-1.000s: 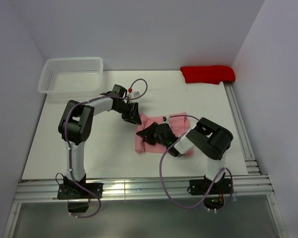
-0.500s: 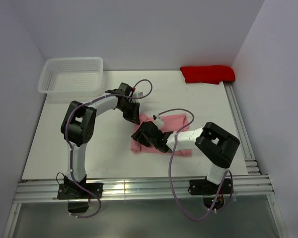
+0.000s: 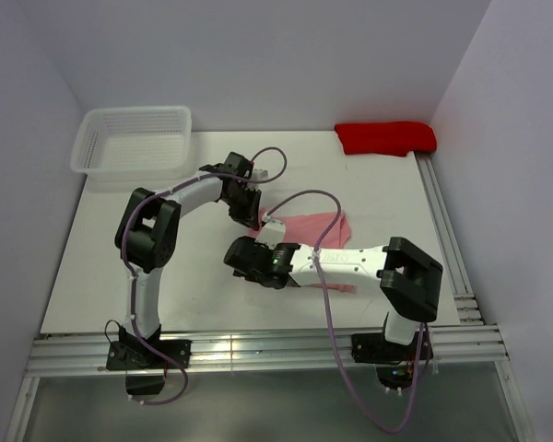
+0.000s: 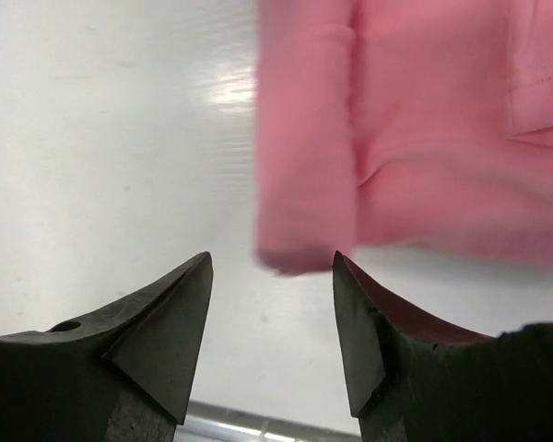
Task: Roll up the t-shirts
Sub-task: Roll the tshirt
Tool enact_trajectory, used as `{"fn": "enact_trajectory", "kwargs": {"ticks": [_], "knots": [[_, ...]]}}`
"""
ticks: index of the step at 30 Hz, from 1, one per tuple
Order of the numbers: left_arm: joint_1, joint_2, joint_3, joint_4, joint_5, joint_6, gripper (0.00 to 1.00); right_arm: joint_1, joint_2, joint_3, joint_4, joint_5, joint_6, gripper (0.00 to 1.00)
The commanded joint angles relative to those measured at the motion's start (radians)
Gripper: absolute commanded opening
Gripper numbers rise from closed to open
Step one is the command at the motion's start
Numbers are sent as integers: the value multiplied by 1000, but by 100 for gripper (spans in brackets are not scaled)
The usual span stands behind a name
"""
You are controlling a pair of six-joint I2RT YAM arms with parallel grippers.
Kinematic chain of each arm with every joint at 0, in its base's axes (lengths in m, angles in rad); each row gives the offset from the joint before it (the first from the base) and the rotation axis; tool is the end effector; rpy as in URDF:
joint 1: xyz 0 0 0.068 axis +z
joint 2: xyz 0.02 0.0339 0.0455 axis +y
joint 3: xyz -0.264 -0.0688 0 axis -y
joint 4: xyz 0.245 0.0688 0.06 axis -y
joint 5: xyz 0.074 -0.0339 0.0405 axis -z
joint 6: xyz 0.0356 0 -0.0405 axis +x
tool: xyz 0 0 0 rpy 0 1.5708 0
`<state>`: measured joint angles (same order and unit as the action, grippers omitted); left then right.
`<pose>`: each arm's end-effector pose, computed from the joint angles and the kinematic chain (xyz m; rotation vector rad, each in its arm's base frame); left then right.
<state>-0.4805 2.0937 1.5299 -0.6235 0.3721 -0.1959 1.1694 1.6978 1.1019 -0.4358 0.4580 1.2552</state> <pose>0.3763 -0.2107 0.1626 0.5028 2.7817 -0.6835 0.1490 0.3108 0.1966 0.2677 2.4878 0.4418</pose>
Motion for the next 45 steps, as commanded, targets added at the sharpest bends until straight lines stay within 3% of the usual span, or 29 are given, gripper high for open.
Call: {"fn": "enact_trajectory", "kwargs": {"ticks": [1, 5, 14, 23, 34, 45], "knots": [[2, 9, 22, -33, -147, 46, 18, 21, 13, 114, -214, 142, -19, 63], [-4, 6, 27, -39, -153, 46, 18, 12, 68, 246, -308, 229, -63, 63], [-12, 17, 41, -53, -157, 44, 19, -56, 255, 420, -247, 301, -217, 58], [-23, 25, 46, -55, -160, 42, 20, -88, 300, 362, -132, 271, -251, 57], [-23, 32, 50, -61, -153, 41, 21, -74, 315, 435, -172, 292, -280, 56], [-24, 42, 53, -64, -145, 41, 23, -88, 358, 391, -84, 220, -289, 55]]}}
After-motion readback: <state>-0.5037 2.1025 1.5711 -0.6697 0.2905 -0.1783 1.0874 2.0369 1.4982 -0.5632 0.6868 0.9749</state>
